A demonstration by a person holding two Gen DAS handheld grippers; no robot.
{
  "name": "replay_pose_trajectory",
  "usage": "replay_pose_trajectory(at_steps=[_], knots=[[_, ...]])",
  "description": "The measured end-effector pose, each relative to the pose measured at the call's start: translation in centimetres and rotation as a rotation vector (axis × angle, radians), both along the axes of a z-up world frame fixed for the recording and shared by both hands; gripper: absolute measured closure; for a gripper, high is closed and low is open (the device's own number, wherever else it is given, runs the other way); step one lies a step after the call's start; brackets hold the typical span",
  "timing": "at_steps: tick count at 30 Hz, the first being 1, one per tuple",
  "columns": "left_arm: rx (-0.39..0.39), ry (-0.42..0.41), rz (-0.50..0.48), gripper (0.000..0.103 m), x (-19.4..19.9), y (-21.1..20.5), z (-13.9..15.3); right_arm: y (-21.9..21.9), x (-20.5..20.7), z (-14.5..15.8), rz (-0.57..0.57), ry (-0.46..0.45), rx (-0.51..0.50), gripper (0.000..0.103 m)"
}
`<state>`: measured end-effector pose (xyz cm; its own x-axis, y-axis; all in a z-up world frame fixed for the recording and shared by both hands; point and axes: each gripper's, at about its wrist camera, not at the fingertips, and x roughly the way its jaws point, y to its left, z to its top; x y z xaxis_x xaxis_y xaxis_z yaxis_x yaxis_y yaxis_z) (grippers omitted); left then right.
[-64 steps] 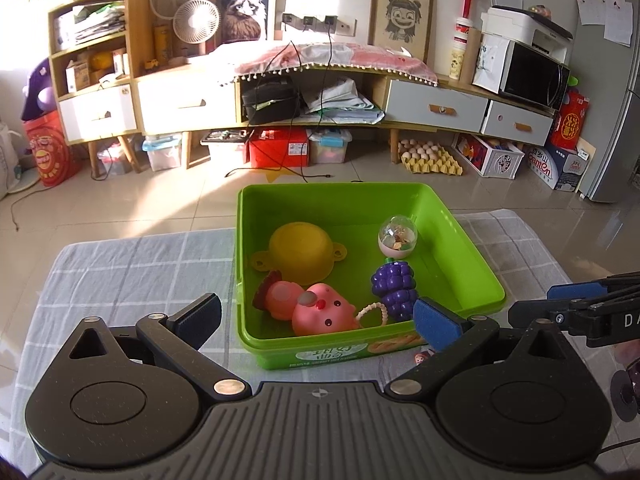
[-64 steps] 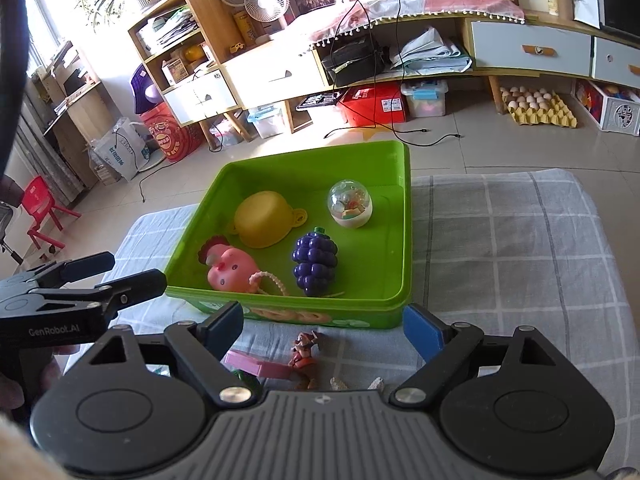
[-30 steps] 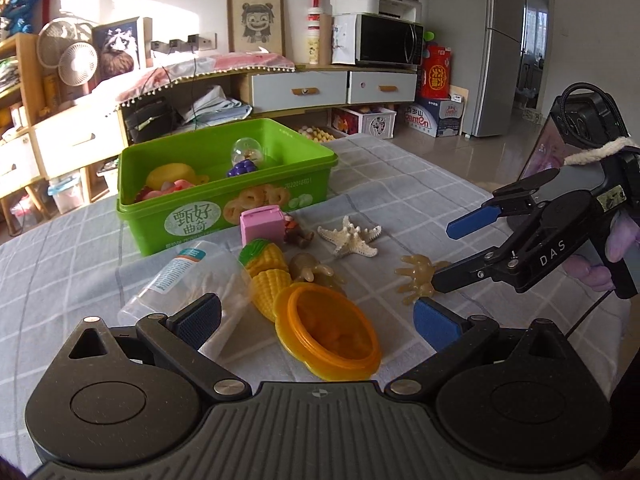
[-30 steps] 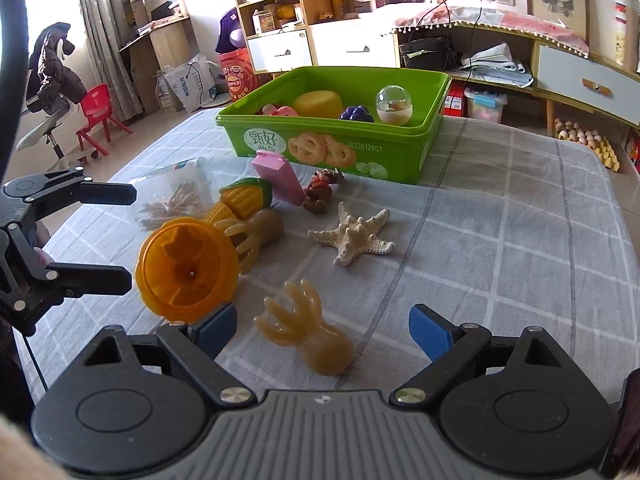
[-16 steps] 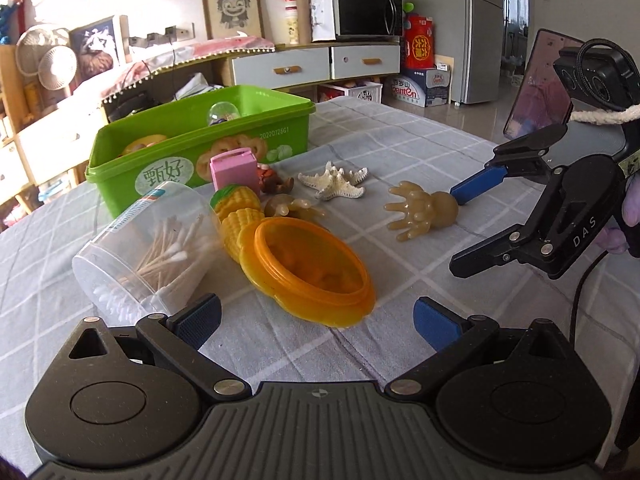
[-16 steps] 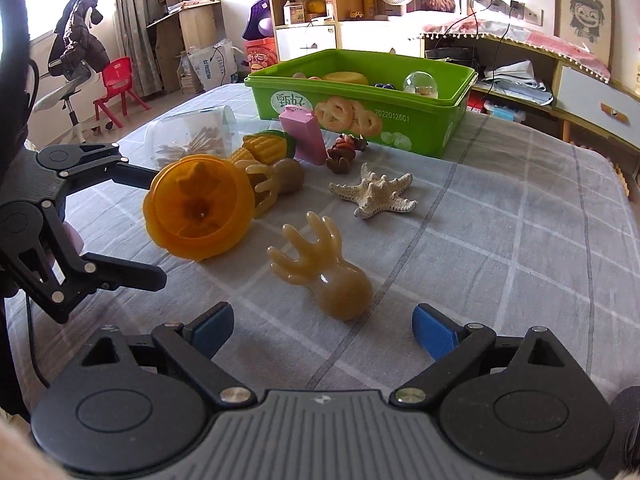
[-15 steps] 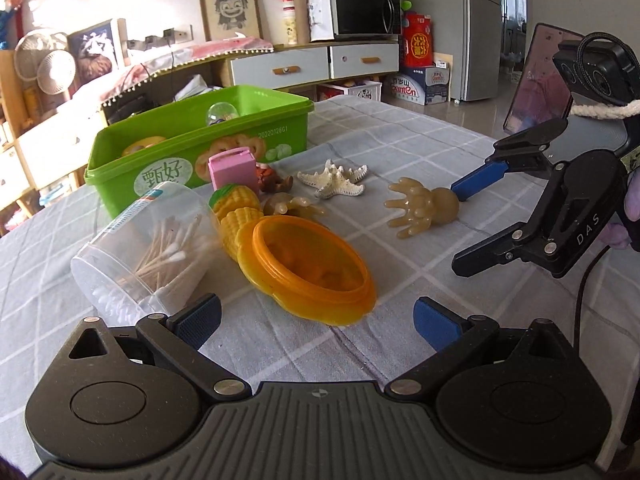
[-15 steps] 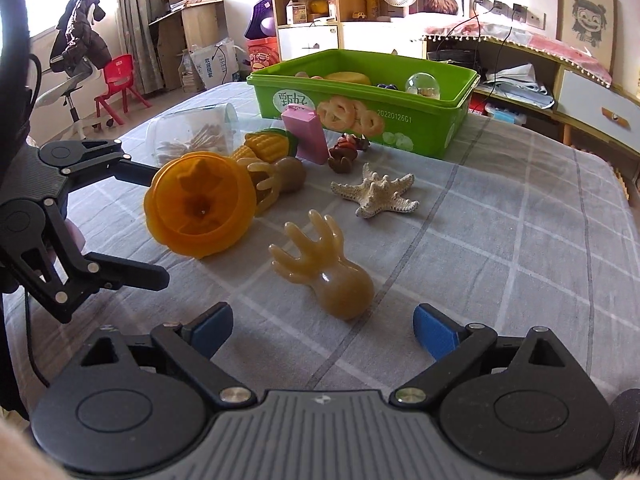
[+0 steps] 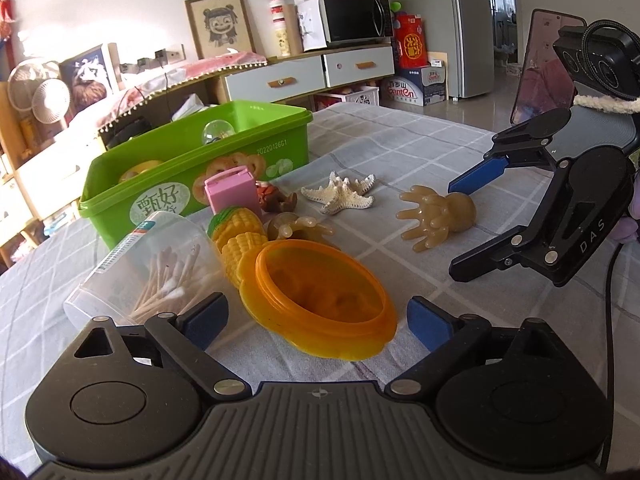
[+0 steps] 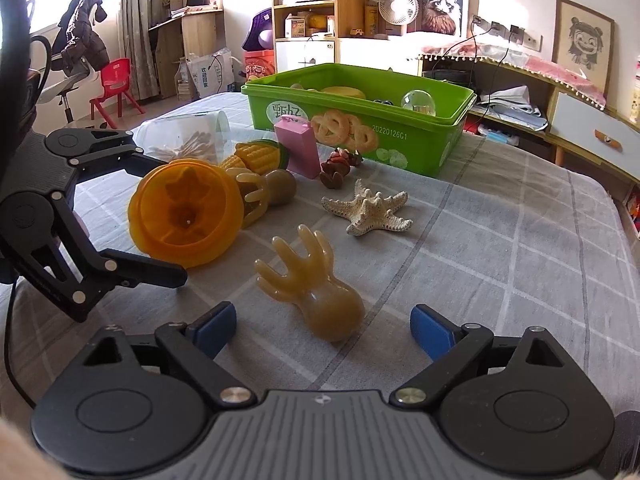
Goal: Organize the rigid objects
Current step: 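Grip the orange lid with the left tool while the right tool grips the tan hand toy, then carry the orange lid and tan hand toy over the green bin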
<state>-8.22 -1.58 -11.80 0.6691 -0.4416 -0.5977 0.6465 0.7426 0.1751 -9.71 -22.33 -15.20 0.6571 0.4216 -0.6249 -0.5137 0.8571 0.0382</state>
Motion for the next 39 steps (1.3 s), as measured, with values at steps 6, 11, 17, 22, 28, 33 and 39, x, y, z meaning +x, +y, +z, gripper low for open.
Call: replay_pose_trajectory(at_steps=[6,11,17,22,28,33,39], knots=[[0.016,-0.014,-0.025,0.025,0.0,-0.6,0.2,0.3,0.3,0.3,0.007,-0.017,0.002,0.06],[0.004,0.012,-0.016,0.029,0.5,-0.5,0.6,0.7,0.4,0.6,0.027,-0.026,-0.002,0.086],[-0.019,0.044,-0.01,0.044,0.8,-0.3,1.1,0.9,0.6,1.0,0.027,-0.024,-0.004,0.099],[-0.073,0.084,0.007,0.044,1.1,0.2,1.8,1.0,0.6,1.5,0.025,-0.028,0.011,0.1],[-0.152,0.12,0.022,0.044,1.2,1.0,3.3,0.7,1.2,2.3,-0.002,-0.015,0.048,0.103],[-0.218,0.191,0.04,0.044,1.5,1.4,4.4,0.6,1.7,3.2,-0.012,-0.001,0.082,0.103],[-0.286,0.219,0.074,0.044,2.2,2.0,6.1,0.8,2.2,4.6,-0.029,0.001,0.113,0.103]])
